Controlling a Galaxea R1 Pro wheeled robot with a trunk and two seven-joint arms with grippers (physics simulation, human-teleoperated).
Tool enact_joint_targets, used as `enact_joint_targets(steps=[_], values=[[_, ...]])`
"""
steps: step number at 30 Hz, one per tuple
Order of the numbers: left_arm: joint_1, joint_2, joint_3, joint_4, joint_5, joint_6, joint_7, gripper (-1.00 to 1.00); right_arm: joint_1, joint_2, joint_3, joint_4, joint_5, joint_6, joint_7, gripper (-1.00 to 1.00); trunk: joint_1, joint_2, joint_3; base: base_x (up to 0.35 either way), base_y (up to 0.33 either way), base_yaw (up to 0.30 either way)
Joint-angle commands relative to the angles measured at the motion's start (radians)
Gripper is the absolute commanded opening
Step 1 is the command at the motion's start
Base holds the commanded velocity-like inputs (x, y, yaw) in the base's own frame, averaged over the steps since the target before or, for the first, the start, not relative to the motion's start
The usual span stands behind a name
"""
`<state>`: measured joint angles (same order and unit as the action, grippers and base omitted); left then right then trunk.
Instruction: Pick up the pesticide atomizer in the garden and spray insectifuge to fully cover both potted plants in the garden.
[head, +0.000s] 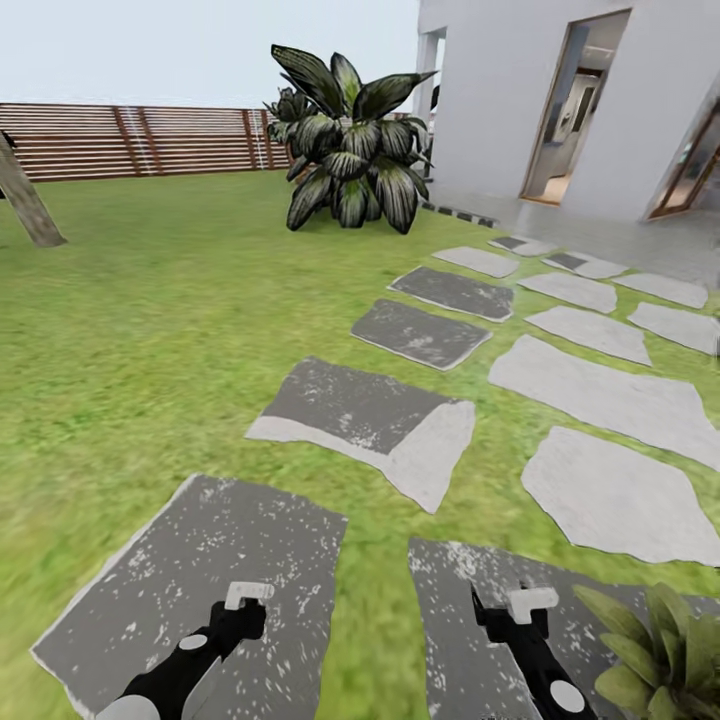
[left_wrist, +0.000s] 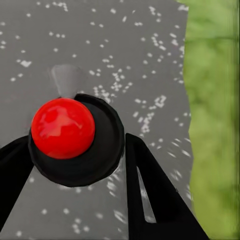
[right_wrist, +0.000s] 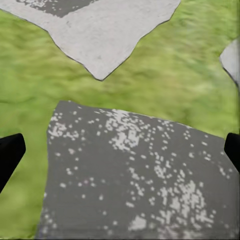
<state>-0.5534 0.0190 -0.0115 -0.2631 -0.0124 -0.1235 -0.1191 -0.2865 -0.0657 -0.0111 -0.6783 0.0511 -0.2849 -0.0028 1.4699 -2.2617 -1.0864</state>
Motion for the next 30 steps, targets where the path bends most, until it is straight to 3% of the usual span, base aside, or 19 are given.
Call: enact_joint_targets(steps=[1, 13, 20, 30], values=[[0.0, 0.0, -0.001, 0.002, -0.001, -0.004, -0.003, -1.0, -0.001, 0.001, -0.001, 0.005, 0.005, -0.003, 0.0, 1.0, 0.0, 0.0, 0.001, -0.108, 0.0, -0.199], [0.0, -0.002, -0.002, 0.004, 0.0, -0.004, -0.004, -1.0, 0.0, 0.002, -0.001, 0.043, 0.003, -0.002, 0.0, 1.0, 0.0, 0.0, 0.01, -0.297, 0.056, -0.228], [0.0, -0.005, -0.002, 0.004, 0.0, -0.002, -0.004, -1.0, 0.0, 0.001, -0.001, 0.046, 0.003, -0.002, 0.0, 1.0, 0.0, 0.0, 0.01, -0.309, 0.19, -0.057], [0.0, -0.002, -0.002, 0.004, -0.001, -0.002, -0.004, -1.0, 0.0, 0.001, -0.001, 0.048, 0.003, -0.002, 0.0, 1.0, 0.0, 0.0, 0.01, -0.278, 0.223, -0.24]])
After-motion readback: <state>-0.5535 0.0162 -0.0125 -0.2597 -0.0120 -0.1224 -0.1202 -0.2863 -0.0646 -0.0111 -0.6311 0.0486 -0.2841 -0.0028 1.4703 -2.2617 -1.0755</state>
